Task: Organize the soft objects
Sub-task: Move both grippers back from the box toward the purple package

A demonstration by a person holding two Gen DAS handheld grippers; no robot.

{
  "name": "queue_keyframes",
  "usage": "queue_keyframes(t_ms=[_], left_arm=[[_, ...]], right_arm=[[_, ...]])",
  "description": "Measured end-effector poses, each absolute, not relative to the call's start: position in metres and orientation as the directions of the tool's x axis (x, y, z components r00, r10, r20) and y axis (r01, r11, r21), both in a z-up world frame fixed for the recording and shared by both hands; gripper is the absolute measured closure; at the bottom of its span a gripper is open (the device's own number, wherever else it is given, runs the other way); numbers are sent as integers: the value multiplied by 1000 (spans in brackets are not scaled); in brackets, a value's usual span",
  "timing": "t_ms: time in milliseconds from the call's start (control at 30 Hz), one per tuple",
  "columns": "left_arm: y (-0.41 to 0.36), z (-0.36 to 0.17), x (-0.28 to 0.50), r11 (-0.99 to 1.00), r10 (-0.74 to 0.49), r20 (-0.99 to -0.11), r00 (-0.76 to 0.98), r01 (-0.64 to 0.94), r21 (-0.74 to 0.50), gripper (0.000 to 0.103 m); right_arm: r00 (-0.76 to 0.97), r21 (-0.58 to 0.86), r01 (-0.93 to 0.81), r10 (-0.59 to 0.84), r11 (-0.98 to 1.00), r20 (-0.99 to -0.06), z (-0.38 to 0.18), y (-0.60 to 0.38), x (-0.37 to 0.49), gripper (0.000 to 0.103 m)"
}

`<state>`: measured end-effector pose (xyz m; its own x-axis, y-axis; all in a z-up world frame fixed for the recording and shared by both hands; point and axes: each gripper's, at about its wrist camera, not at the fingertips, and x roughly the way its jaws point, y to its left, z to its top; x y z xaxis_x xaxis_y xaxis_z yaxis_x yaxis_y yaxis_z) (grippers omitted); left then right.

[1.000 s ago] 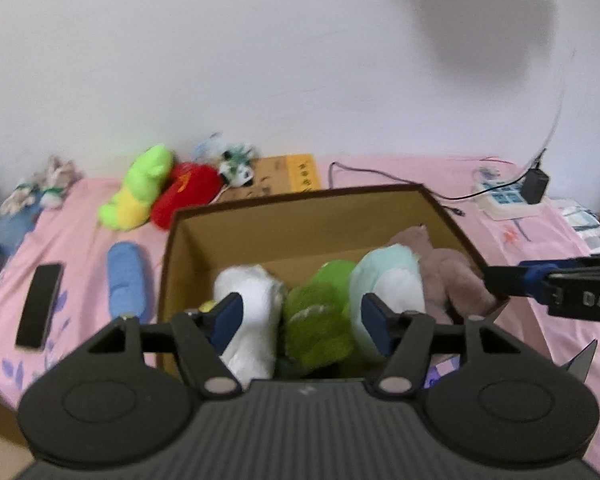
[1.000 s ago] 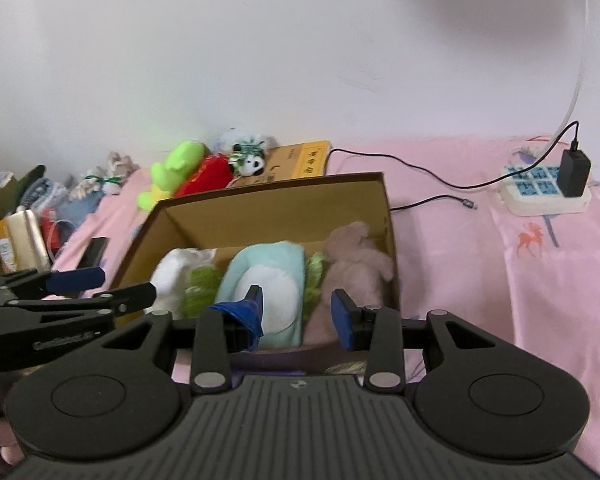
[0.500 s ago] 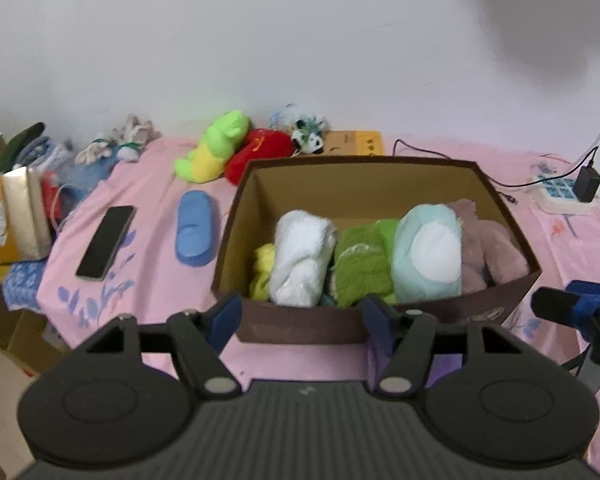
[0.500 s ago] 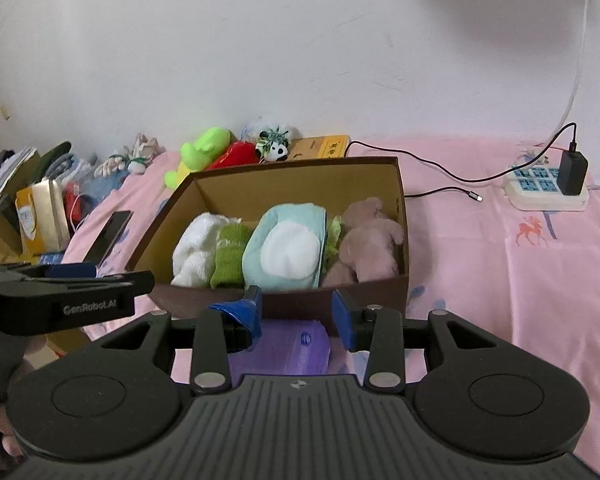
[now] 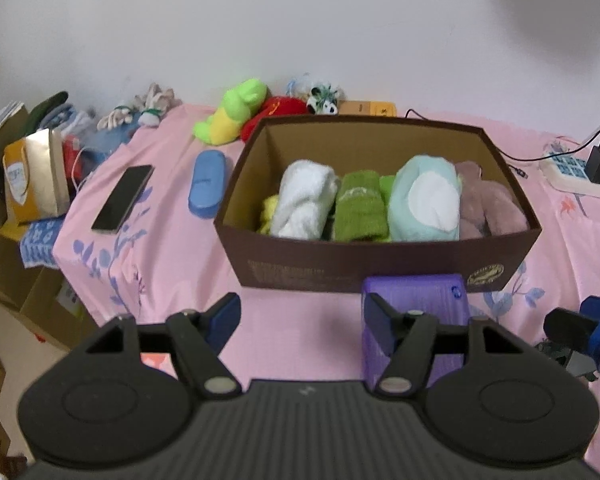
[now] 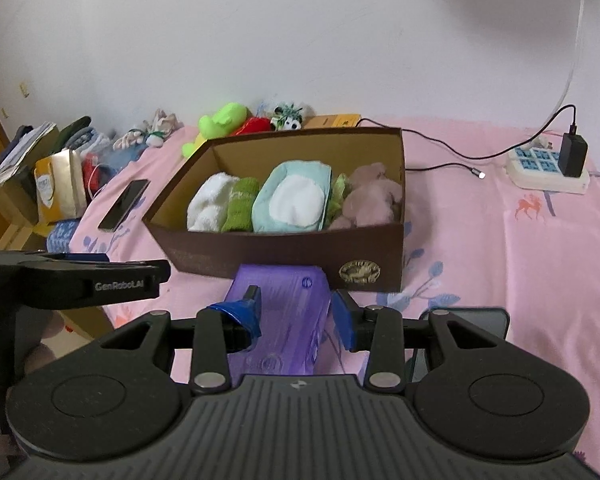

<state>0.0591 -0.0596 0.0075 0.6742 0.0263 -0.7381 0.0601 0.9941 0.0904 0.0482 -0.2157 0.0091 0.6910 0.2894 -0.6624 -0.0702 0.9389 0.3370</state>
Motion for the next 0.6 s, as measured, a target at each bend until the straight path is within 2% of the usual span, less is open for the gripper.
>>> queue_keyframes(t_ms=[600], left_arm=[[-51,-12,27,991,114,-766,632,-14,135,36]], right_arm=[[618,393,-106,370,913,-694,-7,-205,24,80]])
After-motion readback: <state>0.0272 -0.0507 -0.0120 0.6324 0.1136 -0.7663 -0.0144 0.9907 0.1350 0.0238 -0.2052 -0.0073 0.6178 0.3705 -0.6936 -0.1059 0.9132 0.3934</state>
